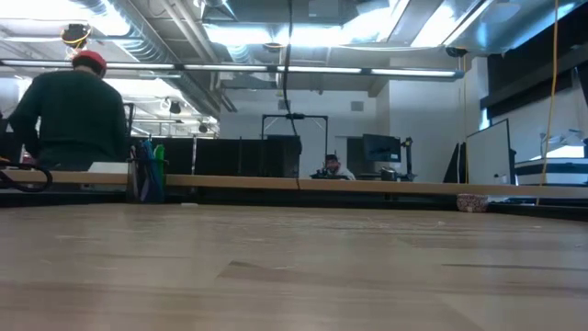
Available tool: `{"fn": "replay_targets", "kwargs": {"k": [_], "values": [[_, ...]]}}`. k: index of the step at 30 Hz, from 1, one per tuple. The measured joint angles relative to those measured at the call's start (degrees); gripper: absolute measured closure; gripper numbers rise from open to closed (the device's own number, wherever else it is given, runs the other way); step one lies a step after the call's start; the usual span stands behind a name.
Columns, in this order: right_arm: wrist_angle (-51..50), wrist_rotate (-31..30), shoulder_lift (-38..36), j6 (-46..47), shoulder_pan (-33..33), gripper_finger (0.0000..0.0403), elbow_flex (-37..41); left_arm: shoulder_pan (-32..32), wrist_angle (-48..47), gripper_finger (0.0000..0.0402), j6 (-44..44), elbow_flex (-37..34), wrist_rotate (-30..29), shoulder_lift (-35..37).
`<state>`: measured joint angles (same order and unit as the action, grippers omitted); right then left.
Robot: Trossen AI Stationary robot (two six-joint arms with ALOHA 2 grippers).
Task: Screw lightbulb
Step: Insert the lightbulb on the lamp
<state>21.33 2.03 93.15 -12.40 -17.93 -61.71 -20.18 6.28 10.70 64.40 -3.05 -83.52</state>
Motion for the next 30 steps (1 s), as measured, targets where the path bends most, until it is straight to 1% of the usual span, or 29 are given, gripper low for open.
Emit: {"fn": "replay_targets", "kwargs": {"k": [1, 2, 6, 8, 11, 13, 15, 17, 20, 24, 27, 30], "values": [[0.3, 0.7, 0.0, -0.1, 0.0, 0.0223, 0.0, 0.3, 0.1, 0.0273, 0.6, 0.0, 2.5, 0.0], [0.5, 0.5, 0.0, -0.1, 0.0, 0.0223, 0.0, 0.6, 0.3, 0.0273, 0.7, 0.0, 3.3, 0.0], [-1.2, -3.2, 0.0, 0.0, 0.0, 0.0223, 0.0, 0.9, -0.5, 0.0273, 0.1, -0.1, 2.5, 0.0], [-2.0, -5.2, 0.0, 0.7, -0.1, 0.0223, 0.0, 0.9, -1.0, 0.0243, 0.2, -0.1, 2.0, 0.0], [-3.0, -8.2, -0.1, 3.6, -0.1, 0.0223, -0.2, 0.9, -3.0, 0.0172, -1.1, -0.3, 1.0, 0.7], [-3.8, -10.2, -0.1, 5.6, -0.1, 0.0223, -0.2, 0.7, -6.2, 0.0133, -3.1, -0.3, -1.2, 2.5], [-4.6, -12.8, -0.2, 8.6, 0.0, 0.0223, -0.3, 0.7, -10.6, 0.0108, -6.2, -0.3, -3.8, 4.6], [-4.9, -14.8, 0.2, 12.1, 0.0, 0.0223, 0.2, 0.5, -16.2, 0.0092, -10.4, -0.3, -5.6, 6.6], [-4.3, -17.2, 1.3, 14.8, 0.3, 0.0223, 1.5, 0.3, -23.4, 0.0084, -17.3, -0.4, -7.1, 8.5], [-3.6, -21.0, 4.3, 18.1, 0.3, 0.0223, 2.9, 0.1, -29.7, 0.0082, -23.5, -0.4, -8.7, 9.5], [-4.0, -24.3, 7.2, 20.3, 0.3, 0.0223, 3.9, -0.9, -30.4, 0.0081, -26.7, -2.7, -11.0, 9.4], [-4.0, -26.6, 10.2, 23.8, 0.3, 0.0223, 5.0, -1.9, -28.4, 0.0081, -29.1, -6.4, -13.4, 9.4]]}}
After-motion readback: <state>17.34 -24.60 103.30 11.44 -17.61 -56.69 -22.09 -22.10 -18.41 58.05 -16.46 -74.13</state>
